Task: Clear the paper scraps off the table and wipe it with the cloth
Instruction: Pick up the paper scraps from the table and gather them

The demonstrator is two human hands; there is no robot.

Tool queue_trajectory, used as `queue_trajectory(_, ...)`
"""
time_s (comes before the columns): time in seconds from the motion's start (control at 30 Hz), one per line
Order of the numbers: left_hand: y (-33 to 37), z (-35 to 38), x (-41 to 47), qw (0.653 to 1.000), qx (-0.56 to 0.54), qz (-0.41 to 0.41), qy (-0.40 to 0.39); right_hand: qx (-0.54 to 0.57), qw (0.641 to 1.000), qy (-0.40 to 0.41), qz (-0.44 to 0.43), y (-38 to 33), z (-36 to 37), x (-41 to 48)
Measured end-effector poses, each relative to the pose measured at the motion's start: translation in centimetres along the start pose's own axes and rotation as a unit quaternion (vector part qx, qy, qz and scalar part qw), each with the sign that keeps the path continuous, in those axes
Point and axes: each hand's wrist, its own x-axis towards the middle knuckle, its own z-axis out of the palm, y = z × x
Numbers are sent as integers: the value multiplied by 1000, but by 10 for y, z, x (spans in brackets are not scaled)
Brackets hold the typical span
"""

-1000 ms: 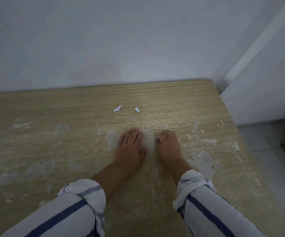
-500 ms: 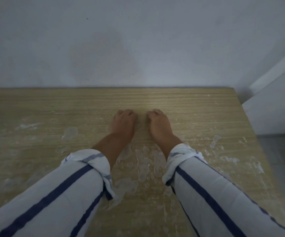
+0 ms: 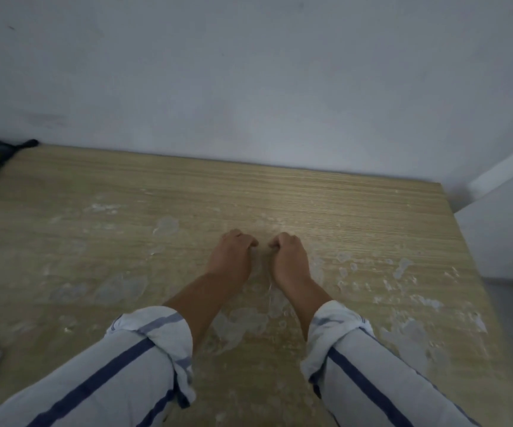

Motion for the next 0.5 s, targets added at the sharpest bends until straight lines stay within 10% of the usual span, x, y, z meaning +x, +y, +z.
queue_trajectory(0.5,-106,-114,-108,991,-10,-121,56,-21,969,-242,30,-116,121,-83)
